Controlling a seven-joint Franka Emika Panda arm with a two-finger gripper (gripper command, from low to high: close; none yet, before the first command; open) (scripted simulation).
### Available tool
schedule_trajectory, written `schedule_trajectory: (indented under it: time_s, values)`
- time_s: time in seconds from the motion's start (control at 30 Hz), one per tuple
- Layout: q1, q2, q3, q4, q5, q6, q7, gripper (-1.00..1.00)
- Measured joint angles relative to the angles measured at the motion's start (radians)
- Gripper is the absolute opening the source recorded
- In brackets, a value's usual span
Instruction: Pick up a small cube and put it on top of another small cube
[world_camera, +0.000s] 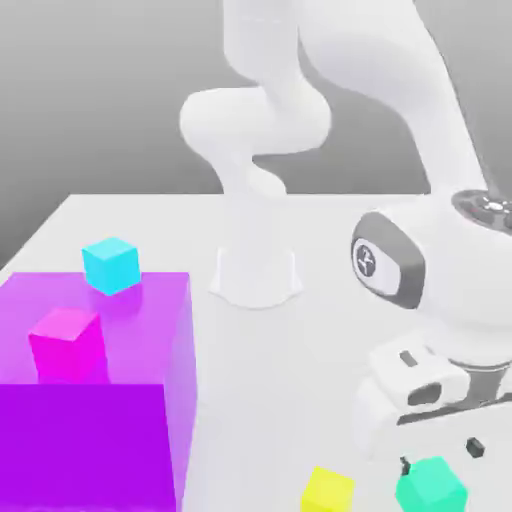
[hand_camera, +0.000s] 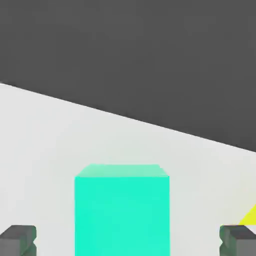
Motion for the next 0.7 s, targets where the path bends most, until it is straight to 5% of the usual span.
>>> schedule_trajectory:
  time_s: [0.03,0.27,0.57,0.7]
  values:
    - [0.009,0.022,-0.011,0.005,-0.007,0.017,0.006,-1.00]
    - [0.007,0.021,-0.008,0.004,-0.008,0.017,0.007,-1.00]
    - [-0.143,-0.273,-0.018,-0.100,0.165,-0.161,-0.049,-1.00]
    - [-0.152,-0.191,-0.052,-0.109,0.146,-0.069,-0.022,-1.00]
